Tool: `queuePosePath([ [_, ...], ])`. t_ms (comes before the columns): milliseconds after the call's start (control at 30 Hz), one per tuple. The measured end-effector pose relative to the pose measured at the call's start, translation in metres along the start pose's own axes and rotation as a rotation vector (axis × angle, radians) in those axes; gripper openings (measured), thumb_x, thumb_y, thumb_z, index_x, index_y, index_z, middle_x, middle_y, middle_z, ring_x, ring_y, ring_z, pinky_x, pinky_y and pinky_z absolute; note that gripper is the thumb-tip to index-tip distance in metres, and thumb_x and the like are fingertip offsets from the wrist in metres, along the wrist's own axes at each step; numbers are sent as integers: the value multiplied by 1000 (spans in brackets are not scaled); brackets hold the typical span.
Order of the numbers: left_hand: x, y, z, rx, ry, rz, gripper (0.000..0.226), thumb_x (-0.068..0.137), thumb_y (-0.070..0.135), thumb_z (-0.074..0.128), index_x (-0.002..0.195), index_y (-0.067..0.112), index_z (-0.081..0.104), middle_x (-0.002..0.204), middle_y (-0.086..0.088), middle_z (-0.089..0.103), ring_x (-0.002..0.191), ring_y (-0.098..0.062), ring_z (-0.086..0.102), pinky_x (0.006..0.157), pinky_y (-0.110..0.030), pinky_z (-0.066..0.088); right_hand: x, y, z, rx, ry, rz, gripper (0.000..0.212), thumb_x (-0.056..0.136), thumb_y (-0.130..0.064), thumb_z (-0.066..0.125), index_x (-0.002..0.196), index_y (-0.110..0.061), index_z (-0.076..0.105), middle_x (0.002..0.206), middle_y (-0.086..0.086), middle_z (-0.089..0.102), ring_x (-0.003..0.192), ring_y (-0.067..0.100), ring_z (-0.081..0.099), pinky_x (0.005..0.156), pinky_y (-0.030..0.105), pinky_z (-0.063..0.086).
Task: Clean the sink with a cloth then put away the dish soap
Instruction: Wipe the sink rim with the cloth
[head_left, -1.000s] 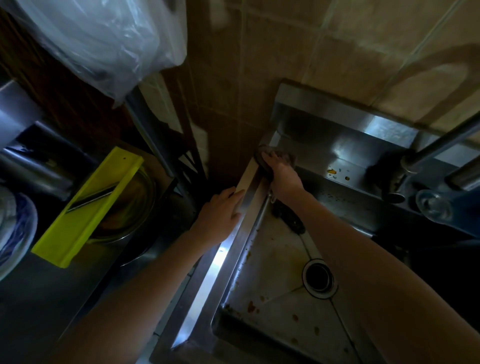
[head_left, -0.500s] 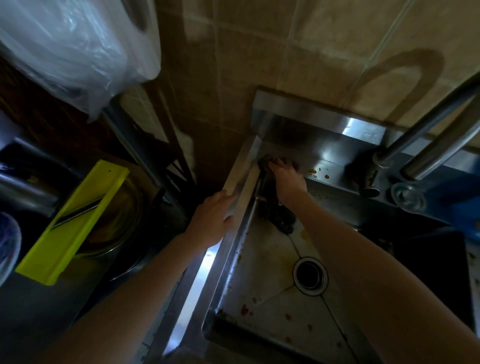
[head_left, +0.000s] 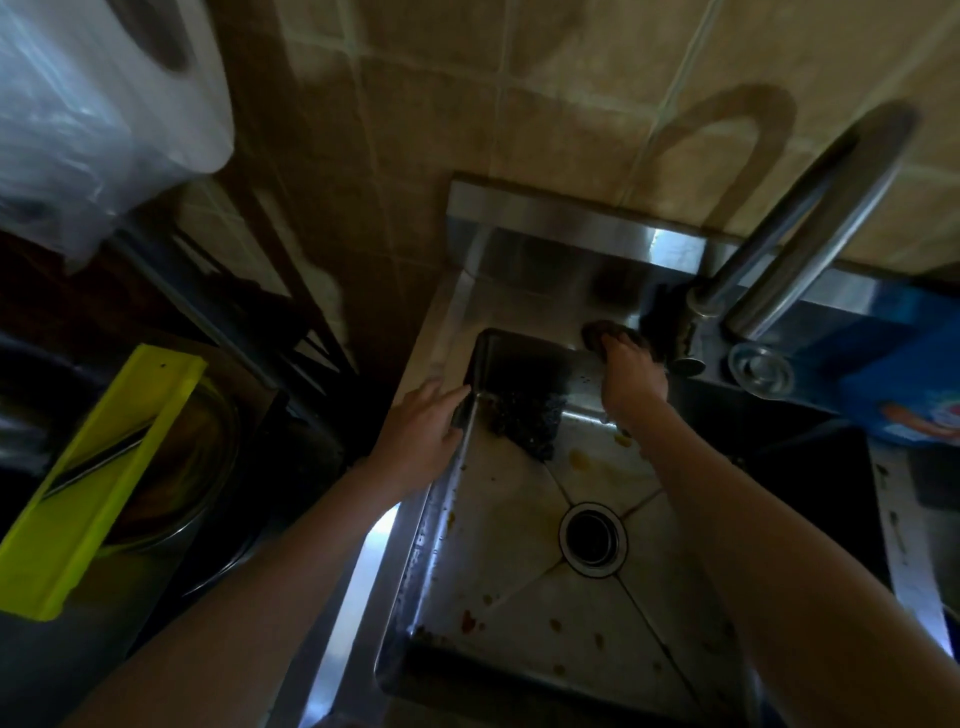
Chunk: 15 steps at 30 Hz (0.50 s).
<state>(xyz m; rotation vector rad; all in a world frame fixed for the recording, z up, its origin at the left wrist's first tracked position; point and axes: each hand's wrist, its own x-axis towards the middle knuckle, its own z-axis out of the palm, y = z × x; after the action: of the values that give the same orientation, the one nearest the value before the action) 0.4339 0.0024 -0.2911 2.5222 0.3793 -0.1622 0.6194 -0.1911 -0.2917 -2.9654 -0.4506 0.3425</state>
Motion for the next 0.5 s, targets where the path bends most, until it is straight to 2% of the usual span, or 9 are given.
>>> queuePosePath([
  [200, 4, 8, 7, -6, -13, 17, 51, 92, 22, 53, 141, 23, 38, 147, -11, 34, 135, -29, 31, 105, -41, 29, 3, 7, 7, 27, -9, 7, 72, 82, 7, 54, 145, -19, 34, 149, 11, 35, 134, 35, 37, 107, 47, 36],
  [367, 4, 5, 3, 46, -6, -9, 53, 90, 24, 55, 140, 25, 39, 145, -11, 38, 132, -31, 36, 105, -43, 30, 10, -17, 16, 22, -95, -30, 73, 86, -2, 53, 150, -21, 22, 157, 11, 18, 139, 39, 23, 109, 50, 31],
  [500, 1, 1, -3, 81, 24, -2, 52, 88, 19, 57, 136, 28, 43, 135, -13, 48, 123, -33, 46, 100, -44, 38, 16, -40, 21, 23, -146, -112, 91, 78, -2, 65, 151, -26, 17, 160, 8, 11, 142, 36, 17, 114, 49, 27],
])
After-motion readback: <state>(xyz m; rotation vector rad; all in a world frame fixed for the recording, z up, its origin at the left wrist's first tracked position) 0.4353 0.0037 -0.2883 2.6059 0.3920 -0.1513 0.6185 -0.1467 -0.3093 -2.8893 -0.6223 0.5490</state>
